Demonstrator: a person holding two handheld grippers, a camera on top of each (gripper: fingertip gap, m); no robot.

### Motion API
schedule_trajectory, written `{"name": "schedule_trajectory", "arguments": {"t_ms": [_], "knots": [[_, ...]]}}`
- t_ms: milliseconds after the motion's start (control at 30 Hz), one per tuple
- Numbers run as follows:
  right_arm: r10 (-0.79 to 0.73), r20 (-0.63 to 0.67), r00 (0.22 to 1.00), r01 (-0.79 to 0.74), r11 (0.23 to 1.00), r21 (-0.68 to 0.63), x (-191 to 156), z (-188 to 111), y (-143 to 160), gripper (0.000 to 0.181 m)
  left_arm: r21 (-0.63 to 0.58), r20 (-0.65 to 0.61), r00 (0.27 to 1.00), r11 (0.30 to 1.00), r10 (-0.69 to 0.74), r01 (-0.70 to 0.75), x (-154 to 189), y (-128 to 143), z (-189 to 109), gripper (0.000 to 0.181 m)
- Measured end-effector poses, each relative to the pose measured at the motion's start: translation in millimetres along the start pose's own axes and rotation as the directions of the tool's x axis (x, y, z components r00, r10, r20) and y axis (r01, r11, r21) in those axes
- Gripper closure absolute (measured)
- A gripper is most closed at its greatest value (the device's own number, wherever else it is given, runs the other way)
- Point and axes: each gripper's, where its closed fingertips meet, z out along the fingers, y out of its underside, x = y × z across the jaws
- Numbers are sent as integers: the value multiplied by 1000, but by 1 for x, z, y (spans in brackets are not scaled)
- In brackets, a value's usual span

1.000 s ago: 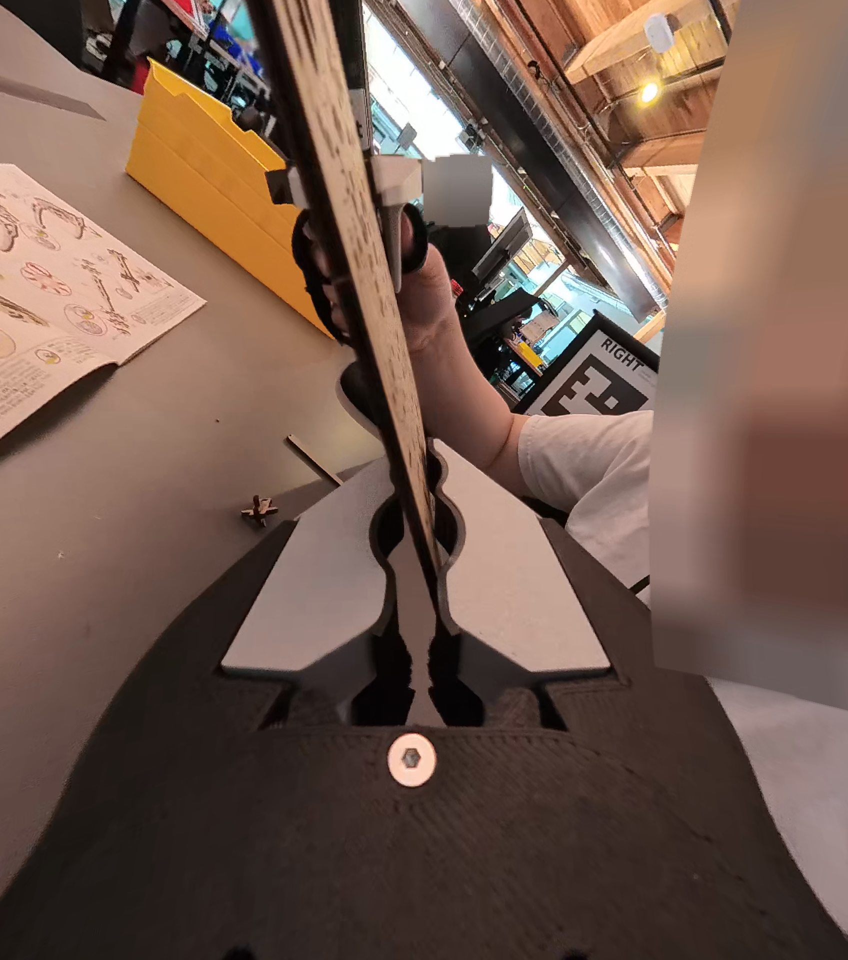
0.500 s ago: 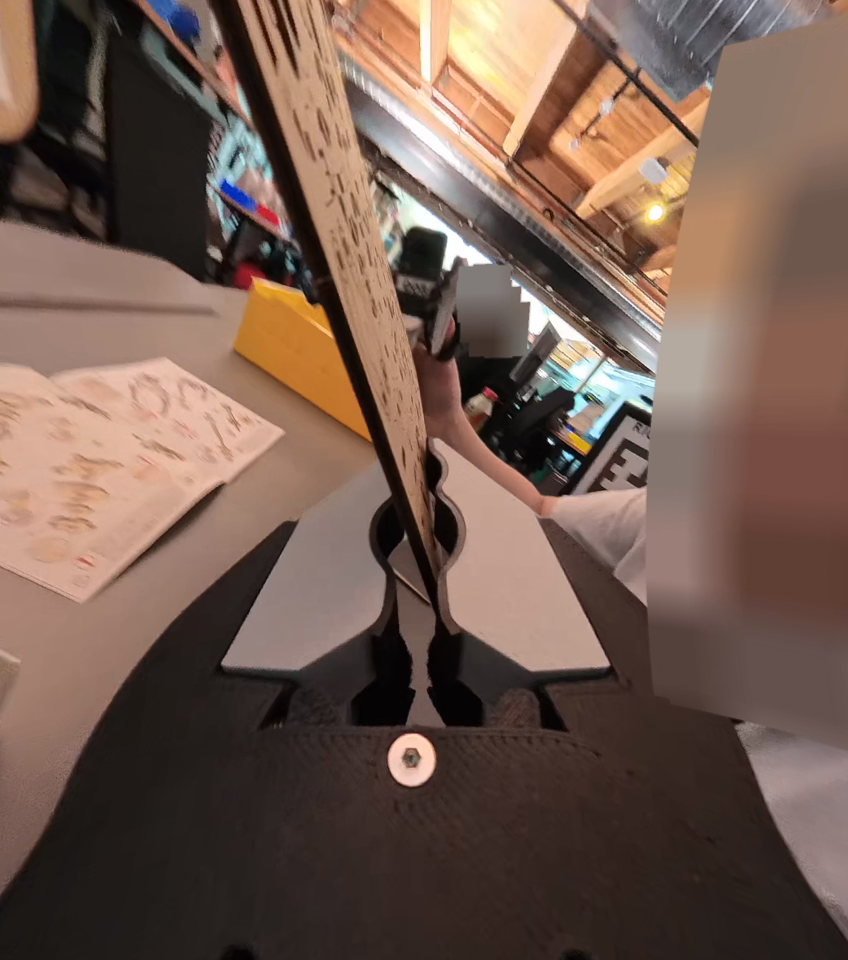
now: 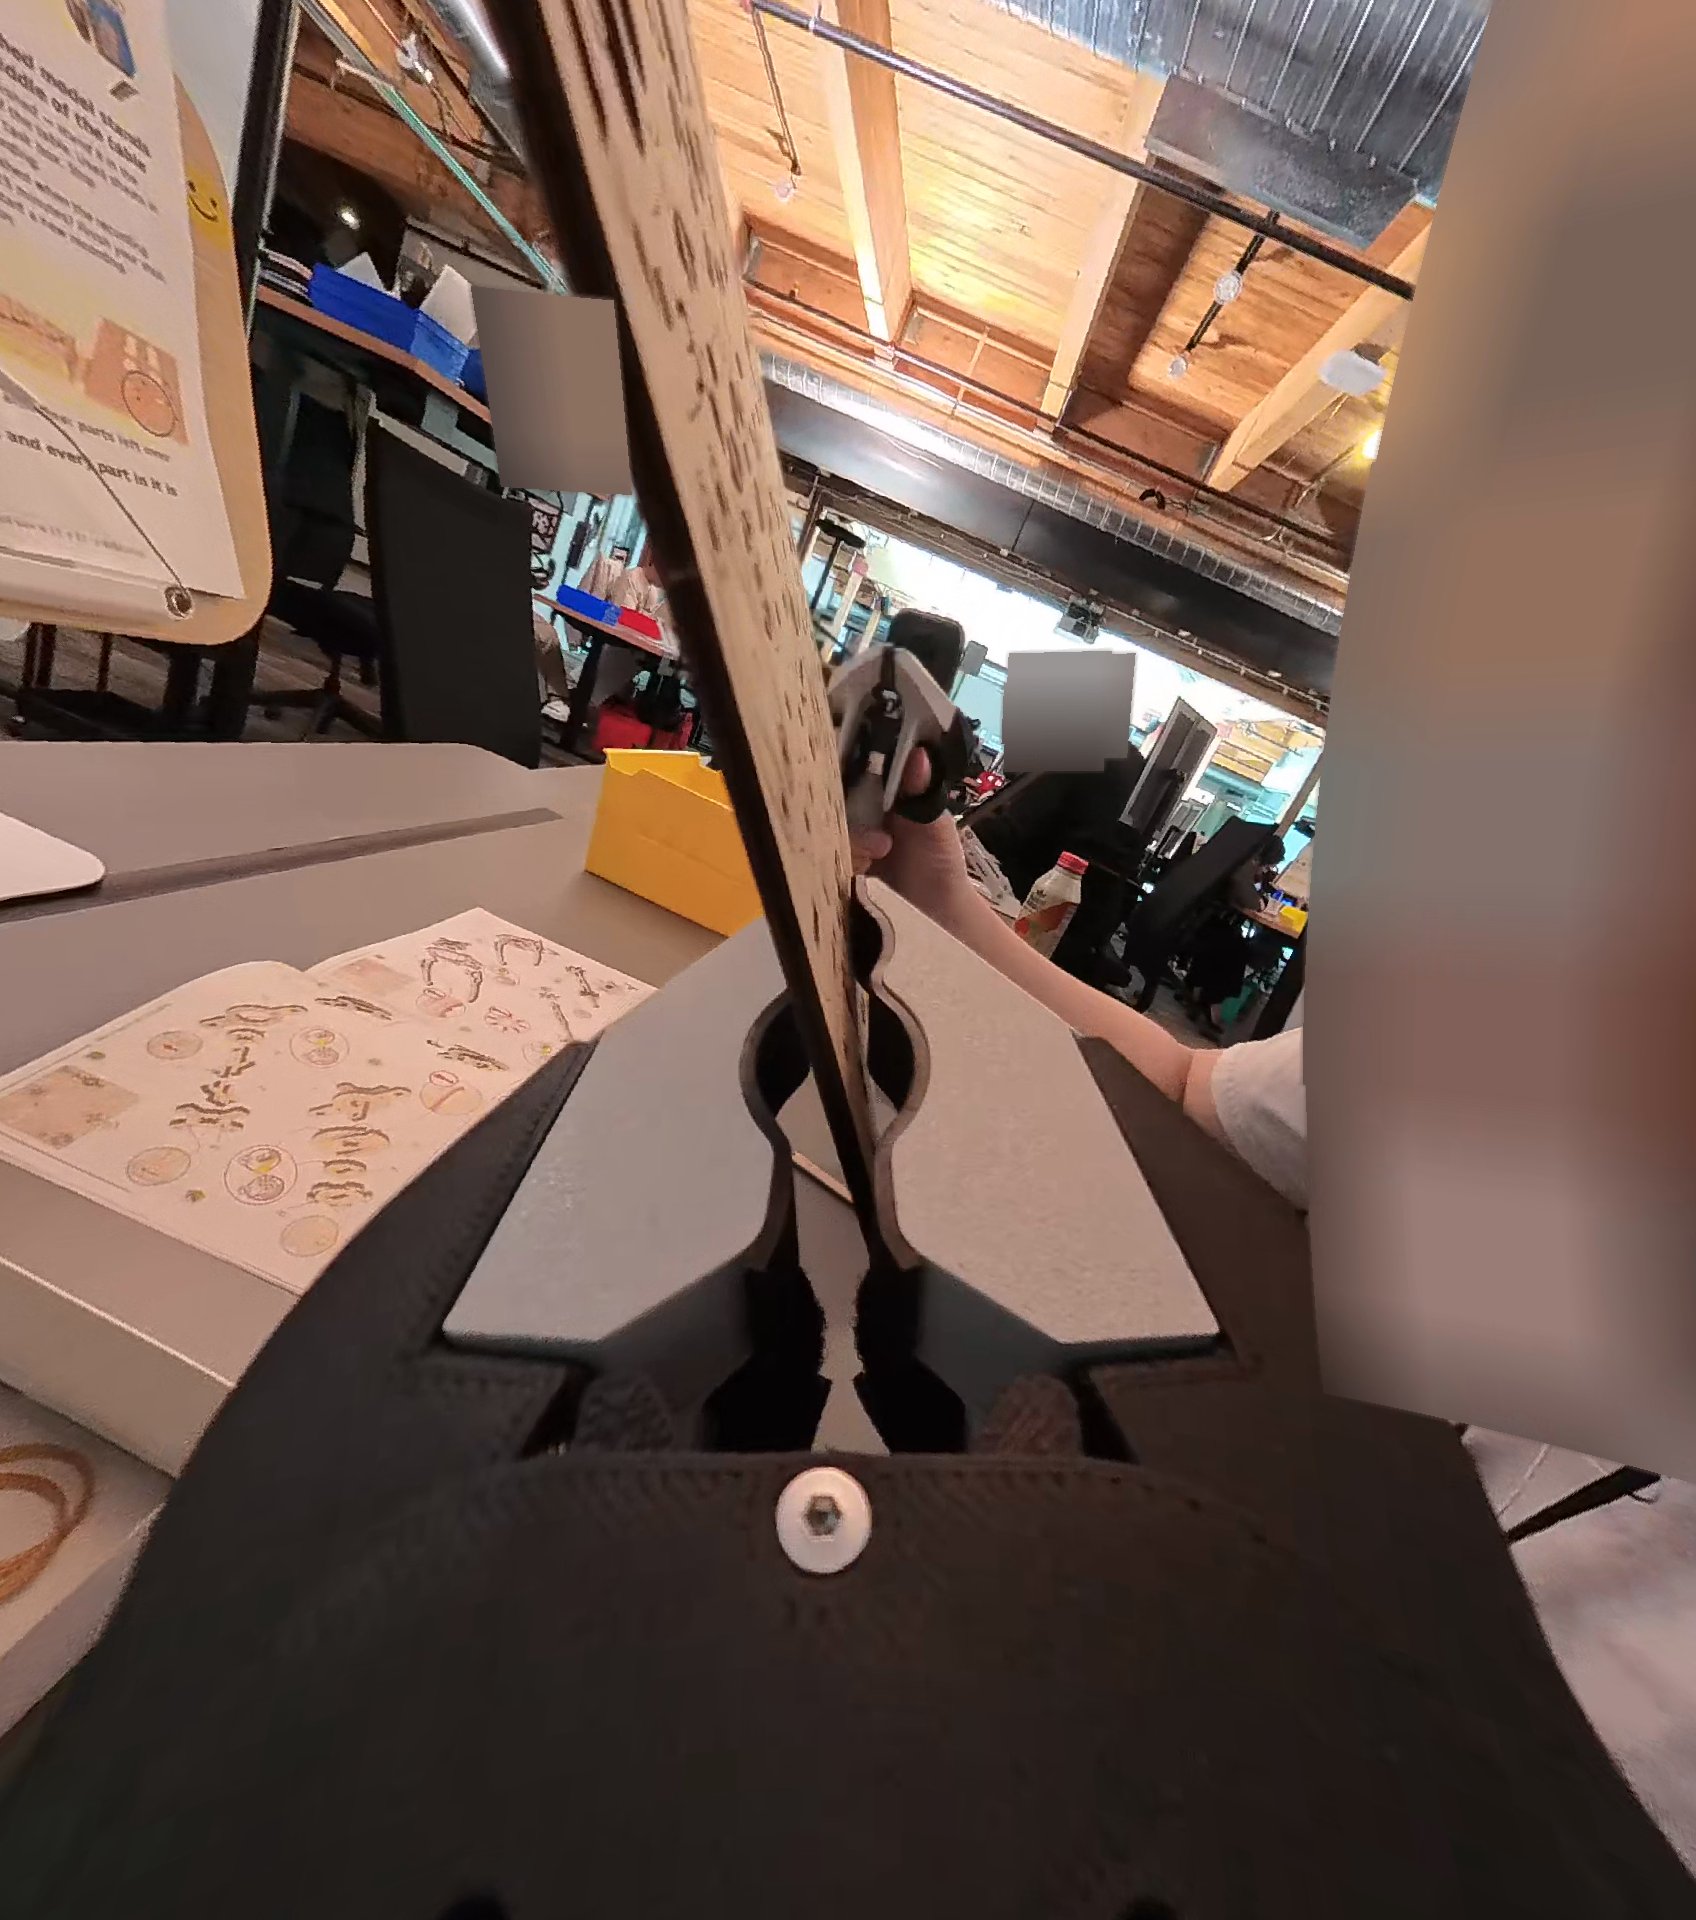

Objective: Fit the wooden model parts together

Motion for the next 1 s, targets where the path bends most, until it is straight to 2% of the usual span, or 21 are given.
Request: {"name": "schedule_trajectory", "arguments": {"t_ms": [200, 233, 300, 433, 500, 533, 567, 600, 700, 733, 800, 867, 900, 933, 967, 1000], "knots": [[50, 8, 999, -50, 999, 10, 6, -6, 2, 181, 6, 17, 1000, 1000, 8, -8, -3, 1, 0, 180], [48, 8, 999, -49, 999, 13, 7, -6, 2, 175, 12, 20, 1000, 1000, 8, -8, -4, 0, -1, 180], [66, -15, 998, -66, 998, 5, 12, -5, 4, 150, 17, 25, 1000, 1000, 7, -7, -5, -1, -2, 180], [85, -40, 996, -84, 996, 4, 19, -4, 9, 129, 21, 33, 999, 1000, 2, -2, -8, -2, -4, 180], [84, -44, 996, -84, 996, -17, 21, -3, 15, 133, 26, 36, 999, 1000, -5, 4, -10, -3, -5, 180], [79, -44, 996, -81, 996, -36, 21, -3, 18, 146, 28, 38, 999, 1000, -11, 10, -10, -3, -5, 180], [69, -40, 997, -71, 995, -63, 20, -3, 23, 171, 28, 38, 999, 999, -17, 16, -11, -3, -5, 180], [51, -35, 998, -54, 995, -85, 19, -3, 27, 181, 28, 38, 999, 999, -21, 20, -11, -2, -5, 180], [26, -22, 999, -28, 994, -106, 16, 0, 32, 181, 22, 41, 999, 999, -28, 28, -13, -1, -5, 179], [38, -21, 999, -40, 994, -103, 16, 1, 31, 176, 19, 38, 999, 999, -30, 30, -12, -1, -5, 180], [72, -41, 997, -76, 993, -91, 20, 3, 31, 147, 13, 31, 999, 999, -35, 34, -11, 1, -4, 180], [97, -44, 994, -100, 991, -84, 21, 5, 33, 140, 4, 29, 999, 999, -38, 38, -11, 2, -2, 180], [102, -39, 994, -105, 991, -86, 21, 6, 35, 141, 2, 27, 999, 999, -40, 39, -11, 3, -2, 180], [101, -10, 995, -101, 989, -110, 16, 7, 40, 171, -2, 25, 999, 999, -42, 42, -10, 4, -1, 180], [99, 11, 995, -96, 985, -142, 11, 9, 45, 181, -7, 23, 999, 999, -49, 49, -10, 6, 0, 180], [97, 9, 995, -94, 983, -160, 9, 13, 50, 181, -15, 24, 998, 998, -59, 59, -11, 9, 2, 180]]}}
